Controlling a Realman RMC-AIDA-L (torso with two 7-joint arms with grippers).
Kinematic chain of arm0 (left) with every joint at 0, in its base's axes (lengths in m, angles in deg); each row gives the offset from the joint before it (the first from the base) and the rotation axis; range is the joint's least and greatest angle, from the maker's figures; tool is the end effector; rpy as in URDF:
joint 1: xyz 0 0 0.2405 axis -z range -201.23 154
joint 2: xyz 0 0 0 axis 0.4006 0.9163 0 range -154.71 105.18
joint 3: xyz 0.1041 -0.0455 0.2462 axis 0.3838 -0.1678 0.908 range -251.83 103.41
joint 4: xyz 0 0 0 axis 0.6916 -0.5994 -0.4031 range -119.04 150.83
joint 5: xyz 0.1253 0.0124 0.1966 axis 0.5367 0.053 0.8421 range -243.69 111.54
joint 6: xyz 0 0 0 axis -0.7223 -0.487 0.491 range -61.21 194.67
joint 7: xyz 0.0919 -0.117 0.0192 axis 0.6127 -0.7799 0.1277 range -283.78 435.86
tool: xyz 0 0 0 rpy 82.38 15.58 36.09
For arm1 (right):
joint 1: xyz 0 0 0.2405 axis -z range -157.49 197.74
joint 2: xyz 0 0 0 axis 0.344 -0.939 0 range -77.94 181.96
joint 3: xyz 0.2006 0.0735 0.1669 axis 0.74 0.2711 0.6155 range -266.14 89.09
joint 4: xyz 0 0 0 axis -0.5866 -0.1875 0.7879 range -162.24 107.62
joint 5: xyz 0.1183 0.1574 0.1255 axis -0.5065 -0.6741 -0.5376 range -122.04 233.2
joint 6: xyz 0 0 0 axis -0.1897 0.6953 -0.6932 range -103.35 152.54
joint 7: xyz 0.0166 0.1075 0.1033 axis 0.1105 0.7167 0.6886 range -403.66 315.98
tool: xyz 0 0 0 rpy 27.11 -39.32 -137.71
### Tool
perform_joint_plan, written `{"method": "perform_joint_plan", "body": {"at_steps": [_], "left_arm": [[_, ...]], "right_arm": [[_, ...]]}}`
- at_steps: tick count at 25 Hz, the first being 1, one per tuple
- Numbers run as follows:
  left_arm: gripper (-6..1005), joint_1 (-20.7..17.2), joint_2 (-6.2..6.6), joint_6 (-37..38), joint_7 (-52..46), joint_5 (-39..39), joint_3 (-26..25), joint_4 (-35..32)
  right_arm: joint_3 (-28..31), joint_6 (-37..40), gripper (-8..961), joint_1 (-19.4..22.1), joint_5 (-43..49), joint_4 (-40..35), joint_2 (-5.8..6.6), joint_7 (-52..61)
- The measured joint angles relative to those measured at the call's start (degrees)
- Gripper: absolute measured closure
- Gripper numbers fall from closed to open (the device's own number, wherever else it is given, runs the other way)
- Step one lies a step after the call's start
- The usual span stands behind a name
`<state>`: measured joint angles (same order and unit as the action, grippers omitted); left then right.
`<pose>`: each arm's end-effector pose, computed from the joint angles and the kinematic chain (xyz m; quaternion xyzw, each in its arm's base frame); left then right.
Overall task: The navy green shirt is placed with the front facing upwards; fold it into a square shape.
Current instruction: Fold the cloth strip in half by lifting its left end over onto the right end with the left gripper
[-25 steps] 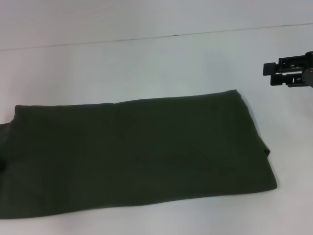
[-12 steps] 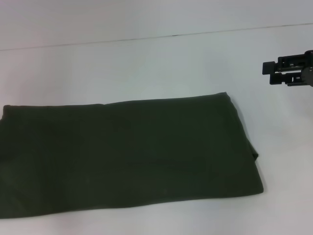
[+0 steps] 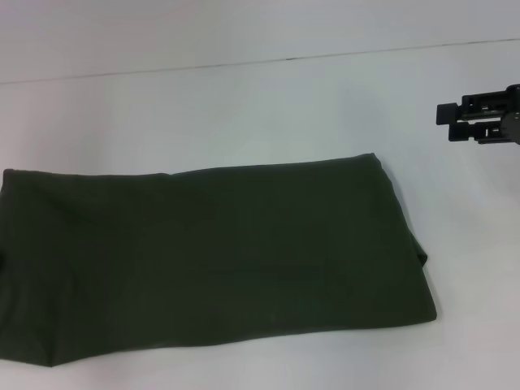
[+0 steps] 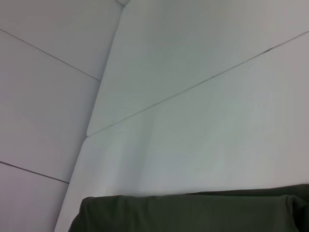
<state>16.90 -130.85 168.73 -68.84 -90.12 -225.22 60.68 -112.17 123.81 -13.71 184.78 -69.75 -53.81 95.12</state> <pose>-0.3257 0.3772 0.1114 -0.7356 -0.6682 0.0287 0.1080 0.3206 0.3763 0.1267 -0.7393 0.6268 0.2253 0.0992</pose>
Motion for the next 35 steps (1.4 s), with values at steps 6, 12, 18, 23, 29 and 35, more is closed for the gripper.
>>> {"method": "perform_joint_plan", "body": {"at_steps": [6, 12, 18, 23, 29, 35], "left_arm": [[933, 0.01, 0.60, 4.36, 2.93, -1.99, -3.08, 0.07], [933, 0.43, 0.74, 7.39, 4.33, -7.20, -3.52, 0.05], [933, 1.30, -0.76, 8.01, 4.60, -11.24, -2.95, -0.64], [934, 2.21, -1.95, 8.92, 4.73, -13.45, -2.36, -0.73], [934, 3.00, -2.59, 10.69, 4.76, -18.22, -1.38, -1.35], [934, 3.79, -3.95, 11.06, 4.82, -19.79, -0.03, -1.55]], "right_arm": [[-2.46, -1.83, 326, -0.18, 0.19, 3.51, -0.05, -0.14], [-5.02, -3.26, 326, -0.98, 0.18, 5.01, -0.17, -0.31], [-5.09, -3.42, 326, -1.26, 0.18, 5.21, -0.39, -0.47], [-5.17, -3.43, 325, -1.13, 0.18, 5.25, -0.43, -0.51], [-5.18, -3.36, 325, -0.78, 0.17, 5.26, -0.36, -0.48], [-5.26, -3.35, 325, -0.91, 0.17, 5.34, -0.51, -0.49]]}}
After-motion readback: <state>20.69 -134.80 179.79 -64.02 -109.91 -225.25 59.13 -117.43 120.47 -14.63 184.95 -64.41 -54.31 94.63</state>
